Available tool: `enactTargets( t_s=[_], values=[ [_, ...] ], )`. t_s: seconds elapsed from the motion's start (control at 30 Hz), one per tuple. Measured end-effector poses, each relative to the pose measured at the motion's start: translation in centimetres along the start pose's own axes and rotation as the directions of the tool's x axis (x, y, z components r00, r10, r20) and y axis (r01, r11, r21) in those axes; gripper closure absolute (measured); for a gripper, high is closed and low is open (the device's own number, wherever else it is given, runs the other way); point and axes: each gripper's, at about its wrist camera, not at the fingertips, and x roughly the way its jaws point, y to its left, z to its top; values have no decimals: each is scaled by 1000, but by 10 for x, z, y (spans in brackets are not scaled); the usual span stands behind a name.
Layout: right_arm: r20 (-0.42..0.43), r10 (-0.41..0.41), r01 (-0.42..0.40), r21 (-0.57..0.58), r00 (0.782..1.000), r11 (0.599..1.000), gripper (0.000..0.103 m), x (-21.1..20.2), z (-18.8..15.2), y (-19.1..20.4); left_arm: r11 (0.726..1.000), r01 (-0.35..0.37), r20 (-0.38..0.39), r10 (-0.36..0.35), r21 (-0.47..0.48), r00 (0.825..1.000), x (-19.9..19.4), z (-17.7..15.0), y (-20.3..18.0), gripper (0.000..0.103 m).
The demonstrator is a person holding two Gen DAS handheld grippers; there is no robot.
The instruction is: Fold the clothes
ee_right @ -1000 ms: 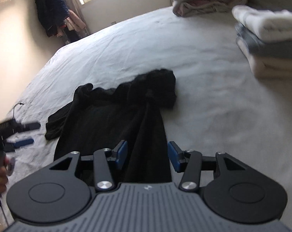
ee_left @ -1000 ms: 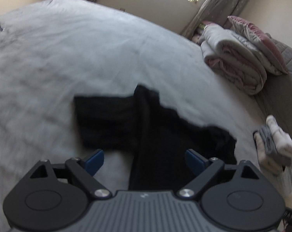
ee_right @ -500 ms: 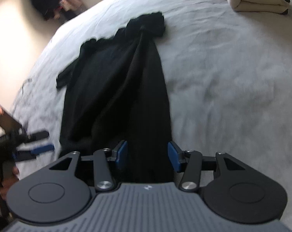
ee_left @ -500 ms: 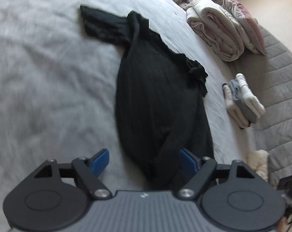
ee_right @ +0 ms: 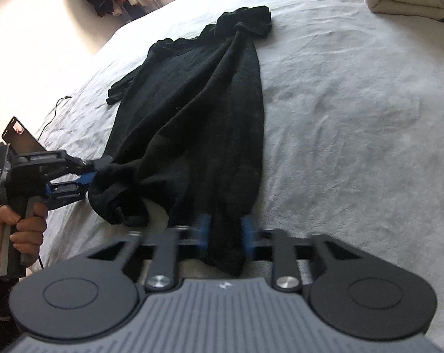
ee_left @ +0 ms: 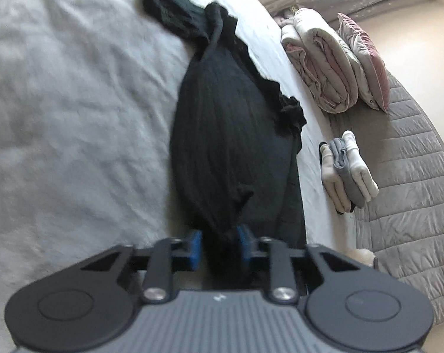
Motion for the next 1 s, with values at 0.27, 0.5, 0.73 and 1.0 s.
enactTargets(
  t_s=[0.27, 0.5, 0.73, 1.0],
  values=[
    [108, -82, 82, 10, 991, 997, 99, -23, 10, -16, 998, -9, 92, 3, 69, 996, -37, 3, -19, 100],
    [210, -243, 243, 26, 947, 970, 99, -32, 29, -34, 990, -68, 253, 34, 125, 967, -74, 22, -23, 101],
    [238, -306, 307, 35, 922, 951, 97, -15, 46, -43, 987, -110, 354, 62, 116, 933, -68, 45, -20, 101],
    [273, -324, 347, -40, 906, 937, 66, 0, 55, -19, 997, 12, 333, -38, 80, 942, -36, 61, -31, 100]
  ],
)
